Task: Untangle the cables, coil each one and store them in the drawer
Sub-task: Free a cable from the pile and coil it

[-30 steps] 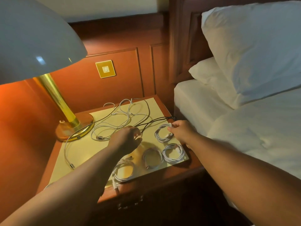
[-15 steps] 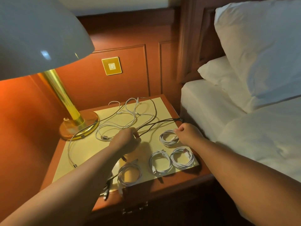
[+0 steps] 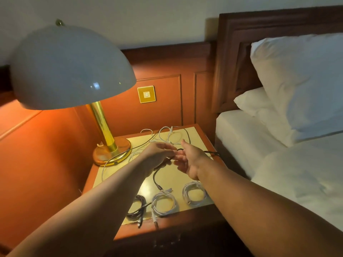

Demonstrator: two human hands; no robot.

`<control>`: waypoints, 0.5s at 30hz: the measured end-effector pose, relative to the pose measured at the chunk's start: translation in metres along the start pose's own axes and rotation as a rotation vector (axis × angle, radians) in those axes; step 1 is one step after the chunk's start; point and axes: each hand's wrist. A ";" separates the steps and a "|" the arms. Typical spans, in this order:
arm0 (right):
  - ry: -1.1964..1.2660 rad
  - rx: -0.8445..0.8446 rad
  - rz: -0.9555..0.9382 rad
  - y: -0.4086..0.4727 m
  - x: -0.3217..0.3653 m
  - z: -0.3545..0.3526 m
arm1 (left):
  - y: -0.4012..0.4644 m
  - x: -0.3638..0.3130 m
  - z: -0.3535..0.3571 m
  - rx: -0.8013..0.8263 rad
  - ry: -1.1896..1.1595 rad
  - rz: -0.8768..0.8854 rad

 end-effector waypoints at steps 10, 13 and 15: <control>-0.234 -0.139 -0.135 -0.030 0.011 -0.014 | 0.005 -0.002 0.016 -0.082 0.187 0.213; -0.456 -0.194 -0.303 -0.044 0.016 -0.029 | 0.020 -0.007 0.038 0.060 0.388 0.362; -0.512 -0.206 -0.405 -0.049 0.019 -0.041 | 0.031 -0.009 0.058 0.081 0.467 0.415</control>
Point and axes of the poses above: each hand's wrist, its own y-axis towards the middle knuckle, its own z-axis out of the palm, x = y × z, and after that the axes turned 1 degree about -x, right-handed
